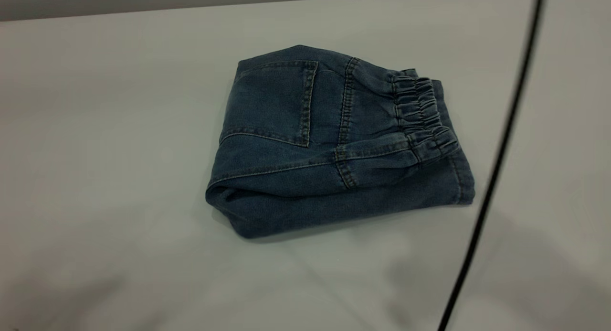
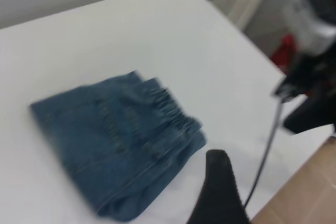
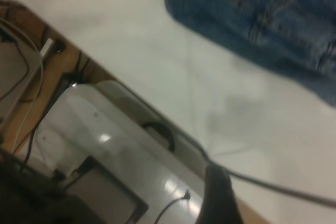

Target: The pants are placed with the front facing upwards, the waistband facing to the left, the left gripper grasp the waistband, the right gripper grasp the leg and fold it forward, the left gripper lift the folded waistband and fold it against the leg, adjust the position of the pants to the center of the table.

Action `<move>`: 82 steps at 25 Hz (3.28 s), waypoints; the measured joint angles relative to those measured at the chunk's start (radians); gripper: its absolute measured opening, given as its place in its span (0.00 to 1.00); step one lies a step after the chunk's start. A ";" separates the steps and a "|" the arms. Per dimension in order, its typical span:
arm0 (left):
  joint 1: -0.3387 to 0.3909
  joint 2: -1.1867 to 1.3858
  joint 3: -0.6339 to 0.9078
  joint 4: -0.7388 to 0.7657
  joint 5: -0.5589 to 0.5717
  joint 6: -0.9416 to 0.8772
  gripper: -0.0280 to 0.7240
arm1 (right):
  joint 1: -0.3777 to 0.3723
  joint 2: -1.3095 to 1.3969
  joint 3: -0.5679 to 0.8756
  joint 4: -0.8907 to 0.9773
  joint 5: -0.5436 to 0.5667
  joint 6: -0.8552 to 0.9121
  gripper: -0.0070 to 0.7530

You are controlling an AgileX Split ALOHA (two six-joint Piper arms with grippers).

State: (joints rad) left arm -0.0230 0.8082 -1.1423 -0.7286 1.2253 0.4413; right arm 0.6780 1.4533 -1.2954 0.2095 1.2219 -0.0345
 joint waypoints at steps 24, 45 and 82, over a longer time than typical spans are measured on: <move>-0.022 -0.692 0.542 0.535 -0.016 -0.332 0.67 | 0.000 -0.974 0.368 -0.054 0.005 0.076 0.57; -0.021 -0.711 0.641 0.573 -0.150 -0.350 0.67 | 0.000 -1.319 0.792 -0.110 -0.158 0.034 0.57; 0.031 -0.809 0.640 0.570 -0.144 -0.349 0.67 | -0.569 -1.453 0.789 -0.071 -0.157 0.034 0.57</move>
State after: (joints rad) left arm 0.0076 -0.0008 -0.5019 -0.1583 1.0809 0.0920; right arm 0.1091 0.0000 -0.5063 0.1389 1.0649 0.0000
